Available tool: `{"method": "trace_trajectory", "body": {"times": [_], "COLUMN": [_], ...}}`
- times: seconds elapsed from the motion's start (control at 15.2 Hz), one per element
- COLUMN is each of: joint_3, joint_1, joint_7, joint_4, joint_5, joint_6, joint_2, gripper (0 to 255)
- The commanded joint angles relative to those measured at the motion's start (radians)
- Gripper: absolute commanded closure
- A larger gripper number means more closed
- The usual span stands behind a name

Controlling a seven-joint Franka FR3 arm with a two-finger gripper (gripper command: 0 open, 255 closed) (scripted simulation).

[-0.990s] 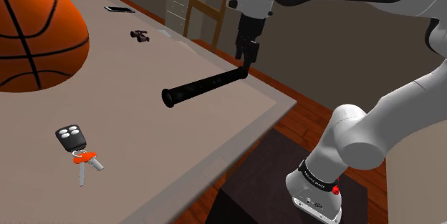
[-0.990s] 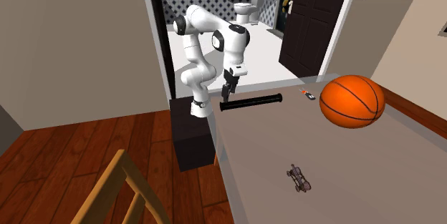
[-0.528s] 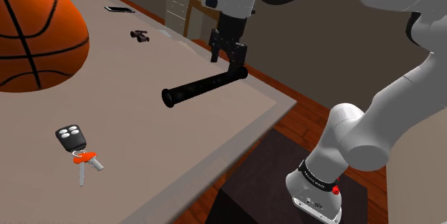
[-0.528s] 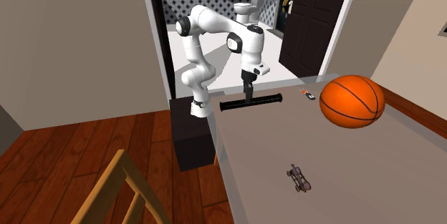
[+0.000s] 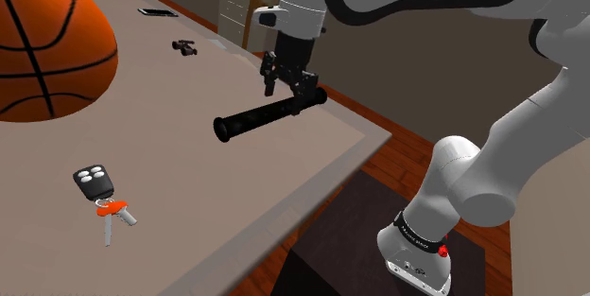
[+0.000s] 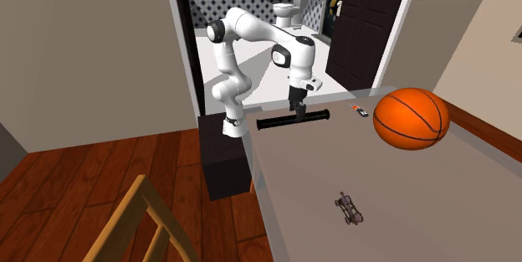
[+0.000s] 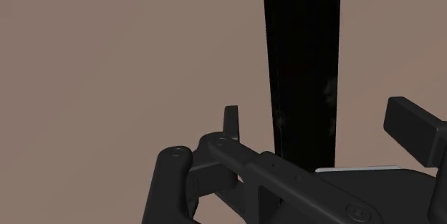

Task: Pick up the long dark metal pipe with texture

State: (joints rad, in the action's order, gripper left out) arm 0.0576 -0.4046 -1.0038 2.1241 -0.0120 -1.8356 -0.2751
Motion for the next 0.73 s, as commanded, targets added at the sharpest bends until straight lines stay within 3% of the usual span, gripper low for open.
{"method": "trace_trajectory", "body": {"times": [0.0, 0.13, 0.2, 0.66], "joint_3": [0.0, 0.0, 0.001, 0.001], "joint_1": [0.0, 0.0, -0.001, -0.001], "joint_7": [-0.001, -0.001, 0.0, 0.001], "joint_4": [0.022, 0.029, 0.028, 0.028], "joint_5": [0.0, 0.0, 0.0, 0.0], "joint_6": [-0.027, -0.035, -0.035, -0.035], "joint_2": [0.005, 0.005, 0.006, 0.006], "gripper": [0, 0, 255, 255]}}
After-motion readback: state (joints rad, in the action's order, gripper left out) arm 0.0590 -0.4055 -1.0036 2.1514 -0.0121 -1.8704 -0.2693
